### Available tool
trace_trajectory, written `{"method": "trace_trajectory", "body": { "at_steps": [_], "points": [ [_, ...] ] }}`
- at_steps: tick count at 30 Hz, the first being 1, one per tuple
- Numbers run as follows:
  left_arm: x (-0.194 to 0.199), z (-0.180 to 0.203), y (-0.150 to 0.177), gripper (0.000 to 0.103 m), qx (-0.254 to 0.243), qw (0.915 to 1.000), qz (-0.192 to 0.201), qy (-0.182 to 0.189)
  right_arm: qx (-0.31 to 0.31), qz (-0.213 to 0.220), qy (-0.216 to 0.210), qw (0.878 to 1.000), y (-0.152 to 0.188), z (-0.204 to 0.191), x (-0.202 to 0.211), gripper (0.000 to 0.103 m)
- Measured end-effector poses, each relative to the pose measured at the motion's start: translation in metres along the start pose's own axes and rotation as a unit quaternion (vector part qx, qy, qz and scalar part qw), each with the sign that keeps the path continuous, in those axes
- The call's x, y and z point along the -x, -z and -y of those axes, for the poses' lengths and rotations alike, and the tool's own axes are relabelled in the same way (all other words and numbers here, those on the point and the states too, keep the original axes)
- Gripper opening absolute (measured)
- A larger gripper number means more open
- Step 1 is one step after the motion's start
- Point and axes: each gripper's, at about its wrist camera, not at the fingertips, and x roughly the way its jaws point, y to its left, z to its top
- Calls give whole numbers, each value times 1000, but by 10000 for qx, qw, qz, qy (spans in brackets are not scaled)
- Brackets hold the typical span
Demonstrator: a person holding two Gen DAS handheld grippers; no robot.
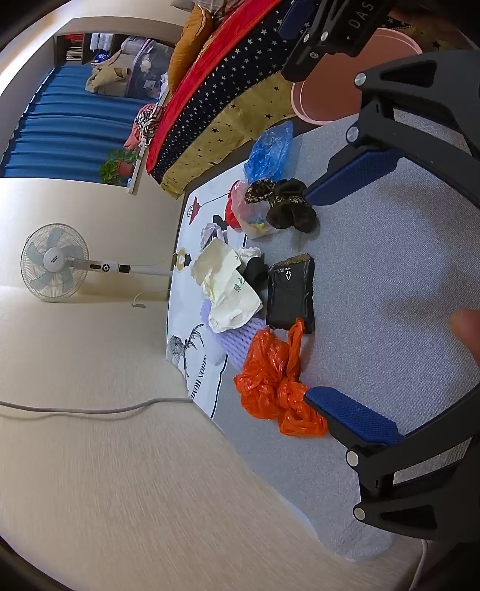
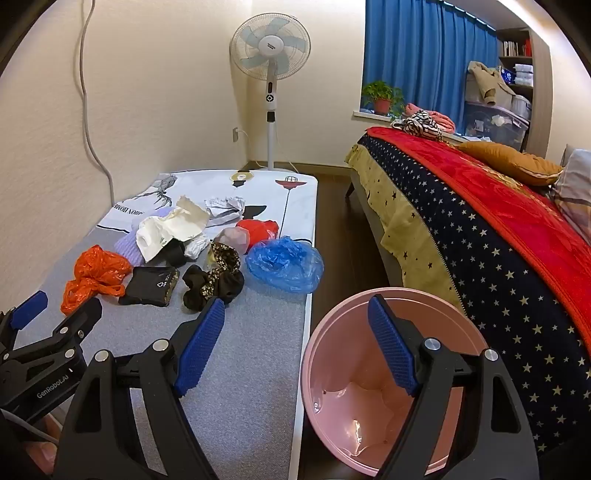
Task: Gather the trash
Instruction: 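Reach the left gripper toward the orange plastic bag while the right gripper reaches the blue bag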
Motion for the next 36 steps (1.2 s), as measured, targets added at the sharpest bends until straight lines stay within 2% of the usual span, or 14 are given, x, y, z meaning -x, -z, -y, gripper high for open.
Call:
{"method": "trace_trajectory", "body": {
  "at_steps": [18,25,28,31,36],
  "points": [
    [0,-1,-1,95,43,10000,47,-5,9,33,-88,10000,-3,-4,1,78],
    [-1,-2,-5,95,122,9999,79,29,-140,49,-277,9995,-3,1,-2,63],
    [-2,-6,-10,89,169,9998,102,43,-300,17,-414,9987,-6,6,-8,54],
    [-8,-9,-14,78,187,9998,40,5,-451,-54,-514,9976,-9,11,-19,48],
    [-18,-18,-18,61,278,9995,-26,-141,-652,-168,-479,9966,-12,21,-42,48]
  ]
}}
